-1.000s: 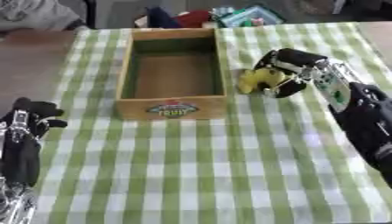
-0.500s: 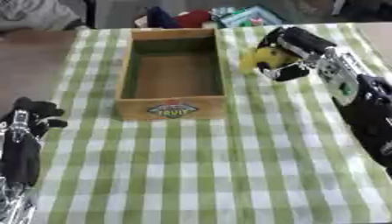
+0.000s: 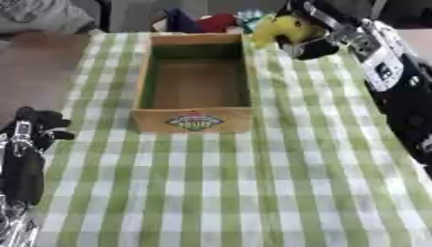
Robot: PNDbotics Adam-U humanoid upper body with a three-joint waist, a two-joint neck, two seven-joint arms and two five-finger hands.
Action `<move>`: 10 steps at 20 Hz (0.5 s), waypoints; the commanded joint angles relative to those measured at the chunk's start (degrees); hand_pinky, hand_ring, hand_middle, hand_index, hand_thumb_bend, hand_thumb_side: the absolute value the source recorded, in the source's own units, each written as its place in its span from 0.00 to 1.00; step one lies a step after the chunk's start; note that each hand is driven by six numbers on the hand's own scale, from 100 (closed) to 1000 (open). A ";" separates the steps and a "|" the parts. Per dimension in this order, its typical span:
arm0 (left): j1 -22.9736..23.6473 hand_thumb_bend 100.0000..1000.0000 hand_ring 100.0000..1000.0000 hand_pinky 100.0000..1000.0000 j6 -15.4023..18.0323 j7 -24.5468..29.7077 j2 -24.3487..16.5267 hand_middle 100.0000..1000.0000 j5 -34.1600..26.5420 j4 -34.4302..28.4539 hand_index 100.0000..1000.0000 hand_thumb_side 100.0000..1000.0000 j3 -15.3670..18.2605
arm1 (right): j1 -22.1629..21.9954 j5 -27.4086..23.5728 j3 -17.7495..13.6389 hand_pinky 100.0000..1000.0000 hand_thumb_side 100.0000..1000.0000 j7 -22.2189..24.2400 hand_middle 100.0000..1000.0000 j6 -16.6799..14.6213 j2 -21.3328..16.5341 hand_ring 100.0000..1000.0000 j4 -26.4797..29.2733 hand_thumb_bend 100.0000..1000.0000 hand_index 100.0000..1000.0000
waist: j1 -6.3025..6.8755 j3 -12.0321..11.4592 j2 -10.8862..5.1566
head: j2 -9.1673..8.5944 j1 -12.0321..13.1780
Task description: Pick up objects on the table and place them in the box.
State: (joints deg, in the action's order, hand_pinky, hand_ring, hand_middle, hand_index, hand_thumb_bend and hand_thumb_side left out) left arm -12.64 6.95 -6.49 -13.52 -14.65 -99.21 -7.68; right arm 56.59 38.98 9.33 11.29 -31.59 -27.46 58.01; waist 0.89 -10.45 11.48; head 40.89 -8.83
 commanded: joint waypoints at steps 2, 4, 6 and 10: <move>-1.82 0.00 0.56 0.48 -0.10 1.00 0.31 0.51 -0.51 -1.60 0.46 0.62 -0.67 | 2.24 -0.20 0.21 0.05 0.10 1.93 0.28 -0.34 1.16 0.15 -0.05 0.00 0.48 | 0.12 -1.81 -0.79 | -1.27 -1.69; -2.56 0.00 0.56 0.48 -0.24 1.44 0.66 0.51 -0.75 -1.78 0.46 0.61 -1.09 | 2.42 0.47 0.14 0.06 0.11 2.52 0.28 -0.29 1.86 0.15 -1.05 0.00 0.48 | 0.22 -3.33 -0.54 | -1.82 -2.50; -3.25 0.00 0.57 0.48 -0.37 1.90 0.90 0.51 -0.98 -2.01 0.46 0.61 -1.50 | 2.53 1.51 -0.01 0.08 0.11 2.95 0.29 -0.10 2.51 0.17 -2.31 0.00 0.49 | 0.25 -4.64 -0.25 | -2.43 -3.30; -4.39 0.00 0.57 0.48 -0.62 2.59 1.50 0.51 -1.41 -2.32 0.46 0.61 -2.12 | 2.69 4.26 -0.34 0.16 0.11 4.00 0.34 0.24 4.04 0.24 -5.32 0.00 0.56 | 0.30 -6.24 0.25 | -3.14 -4.21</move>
State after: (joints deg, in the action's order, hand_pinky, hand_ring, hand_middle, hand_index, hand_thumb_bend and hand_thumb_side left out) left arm -16.11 6.28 -4.31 -11.86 -15.63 -100.22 -9.61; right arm 57.69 42.23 9.52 14.87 -31.35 -23.22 52.99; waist 0.98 -16.72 12.57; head 38.59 -12.66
